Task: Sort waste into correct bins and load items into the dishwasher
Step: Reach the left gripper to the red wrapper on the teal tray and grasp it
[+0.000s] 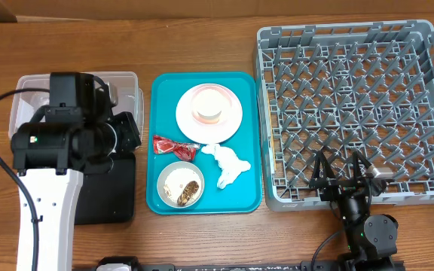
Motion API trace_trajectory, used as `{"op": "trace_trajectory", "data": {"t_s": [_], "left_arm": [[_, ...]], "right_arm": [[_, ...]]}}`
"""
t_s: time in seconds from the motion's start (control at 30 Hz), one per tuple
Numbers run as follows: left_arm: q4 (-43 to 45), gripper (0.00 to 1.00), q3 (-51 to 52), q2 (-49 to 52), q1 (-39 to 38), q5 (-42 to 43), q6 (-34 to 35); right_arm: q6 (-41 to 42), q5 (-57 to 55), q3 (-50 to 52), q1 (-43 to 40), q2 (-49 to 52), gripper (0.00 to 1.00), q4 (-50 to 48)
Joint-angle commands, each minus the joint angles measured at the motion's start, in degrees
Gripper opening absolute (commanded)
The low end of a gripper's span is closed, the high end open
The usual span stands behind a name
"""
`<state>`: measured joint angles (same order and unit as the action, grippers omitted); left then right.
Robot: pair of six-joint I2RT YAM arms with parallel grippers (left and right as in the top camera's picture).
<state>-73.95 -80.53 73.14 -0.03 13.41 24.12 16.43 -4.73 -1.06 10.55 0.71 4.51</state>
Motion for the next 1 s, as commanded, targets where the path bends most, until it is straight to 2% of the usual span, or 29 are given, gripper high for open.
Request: {"op": "trace_trajectory", "data": {"t_s": [0.0, 0.17, 0.33, 0.4, 0.43, 0.47, 0.63, 0.73, 0.97], "left_arm": [[1.60, 0.04, 4.00, 0.17, -0.04, -2.08, 8.83], [6.71, 0.09, 11.47, 0.26, -0.09, -3.13, 17.77], [14.32, 0.23, 16.81, 0.50, -1.95, -1.33, 18.32], [16.33, 0.42, 17.29, 0.83, -2.99, -1.38, 18.32], [17.40, 0.49, 17.38, 1.11, -3.63, -1.40, 18.32], [18.40, 0.52, 17.38, 1.49, -4.24, -1.36, 18.34], [23.37, 0.53, 17.38, 4.81, -8.70, -2.49, 18.45], [25.07, 0.51, 17.38, 8.28, -10.91, -6.10, 20.96], [28.98, 0.48, 17.38, 15.89, -11.63, -5.79, 24.70]], "right_arm": [[-0.35, -0.15, 0.61, 0.33, -0.55, 1.00, -0.26], [-0.35, -0.15, 0.61, 0.33, -0.55, 1.00, -0.26], [-0.35, -0.15, 0.61, 0.33, -0.52, 1.00, -0.26], [-0.35, -0.15, 0.61, 0.33, -0.55, 1.00, -0.26], [-0.35, -0.15, 0.61, 0.33, -0.55, 1.00, -0.26], [-0.35, -0.15, 0.61, 0.33, -0.52, 1.00, -0.26], [-0.35, -0.15, 0.61, 0.33, -0.52, 1.00, -0.26], [-0.35, -0.15, 0.61, 0.33, -0.55, 1.00, -0.26], [-0.35, -0.15, 0.61, 0.33, -0.55, 1.00, -0.26]]}}
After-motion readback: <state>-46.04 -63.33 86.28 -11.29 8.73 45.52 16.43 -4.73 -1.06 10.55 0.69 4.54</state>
